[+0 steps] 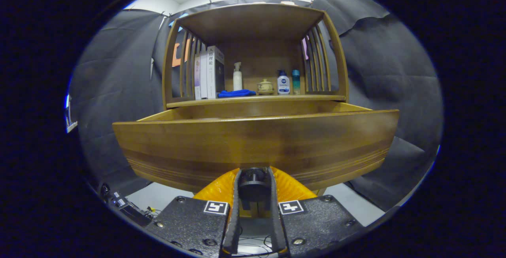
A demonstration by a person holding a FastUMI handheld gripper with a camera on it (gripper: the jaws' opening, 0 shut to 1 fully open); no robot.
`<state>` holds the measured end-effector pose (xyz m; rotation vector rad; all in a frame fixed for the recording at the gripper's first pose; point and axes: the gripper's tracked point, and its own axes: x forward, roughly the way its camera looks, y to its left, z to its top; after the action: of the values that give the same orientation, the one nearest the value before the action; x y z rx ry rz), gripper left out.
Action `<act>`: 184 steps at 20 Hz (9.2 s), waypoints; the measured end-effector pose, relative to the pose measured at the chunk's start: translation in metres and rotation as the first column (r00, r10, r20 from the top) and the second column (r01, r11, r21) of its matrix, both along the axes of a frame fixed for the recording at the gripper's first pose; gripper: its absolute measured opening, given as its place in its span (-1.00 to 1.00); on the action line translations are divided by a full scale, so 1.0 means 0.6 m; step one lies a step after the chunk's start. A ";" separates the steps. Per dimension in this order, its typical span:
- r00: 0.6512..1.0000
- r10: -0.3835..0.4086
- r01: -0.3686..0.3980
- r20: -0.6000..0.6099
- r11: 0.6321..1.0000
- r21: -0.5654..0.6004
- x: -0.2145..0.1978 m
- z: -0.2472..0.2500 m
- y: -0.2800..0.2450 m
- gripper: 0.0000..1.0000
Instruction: Pull open the drawer, take out the items inside it, and place them on the countertop above the cabinet.
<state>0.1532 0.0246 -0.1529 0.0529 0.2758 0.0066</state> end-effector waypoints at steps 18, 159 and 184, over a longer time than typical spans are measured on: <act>1.000 0.009 -0.009 0.004 0.999 -0.036 0.002 0.000 -0.002 -0.33; 0.632 -0.043 0.042 -0.773 0.999 -0.022 0.459 0.201 -0.028 -0.16; 0.818 -0.013 -0.027 -0.574 0.998 -0.060 0.391 0.336 0.000 0.31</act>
<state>0.3878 0.0248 0.0486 -0.0137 0.8878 -0.0117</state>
